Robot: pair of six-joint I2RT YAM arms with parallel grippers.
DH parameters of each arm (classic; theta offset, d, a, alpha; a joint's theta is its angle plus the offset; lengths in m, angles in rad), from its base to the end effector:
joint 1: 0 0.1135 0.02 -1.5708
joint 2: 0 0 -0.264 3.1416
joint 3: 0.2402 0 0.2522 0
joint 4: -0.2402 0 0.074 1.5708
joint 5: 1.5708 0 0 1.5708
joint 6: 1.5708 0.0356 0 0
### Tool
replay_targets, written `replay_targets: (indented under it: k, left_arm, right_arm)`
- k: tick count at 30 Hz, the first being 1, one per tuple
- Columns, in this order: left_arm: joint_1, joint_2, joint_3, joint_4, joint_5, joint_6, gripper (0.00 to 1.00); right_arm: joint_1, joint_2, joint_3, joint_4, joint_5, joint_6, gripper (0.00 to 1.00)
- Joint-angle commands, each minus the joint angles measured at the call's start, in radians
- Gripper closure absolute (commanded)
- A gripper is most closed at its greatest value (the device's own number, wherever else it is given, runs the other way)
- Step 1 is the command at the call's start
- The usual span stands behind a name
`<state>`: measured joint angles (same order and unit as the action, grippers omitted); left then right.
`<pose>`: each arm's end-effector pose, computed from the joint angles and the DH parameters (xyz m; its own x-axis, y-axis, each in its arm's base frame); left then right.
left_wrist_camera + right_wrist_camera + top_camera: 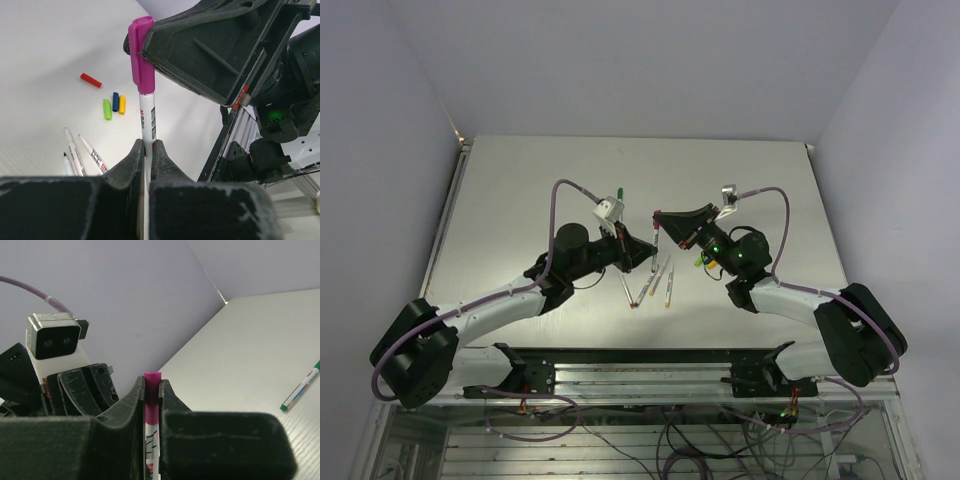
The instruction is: Insert the pens into the pen caps
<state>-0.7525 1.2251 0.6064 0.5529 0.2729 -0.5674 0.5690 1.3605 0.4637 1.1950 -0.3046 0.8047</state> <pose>0.1927 -0.1936 0.2616 -0.4997 -0.2411 -0.8320 0.6948 0.4619 -0.5512 0.2199 0.1533 0.2495 -0.3728 0.5776 -0.7262 -0.7022 0.3360 0.6277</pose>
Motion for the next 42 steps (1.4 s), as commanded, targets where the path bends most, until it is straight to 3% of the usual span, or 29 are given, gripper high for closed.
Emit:
replay_targets:
  k: [1,25,36,42]
  left_arm:
    - [0.045,-0.07,0.069,0.273,-0.048,0.019,0.93]
    - [0.12,-0.059,0.088,0.298,-0.041,0.0,0.93]
    - [0.124,-0.068,0.072,0.224,-0.05,-0.008,0.93]
    - [0.124,-0.075,0.039,0.17,-0.058,0.002,0.93]
  right_arm:
    - [0.034,0.034,-0.053,-0.171,-0.14,-0.017,1.0]
    - [0.104,0.089,0.031,-0.31,-0.11,-0.097,1.0]
    - [0.111,0.071,0.073,-0.333,-0.05,-0.108,1.0]
    - [0.111,-0.017,0.189,-0.487,0.057,-0.202,0.76]
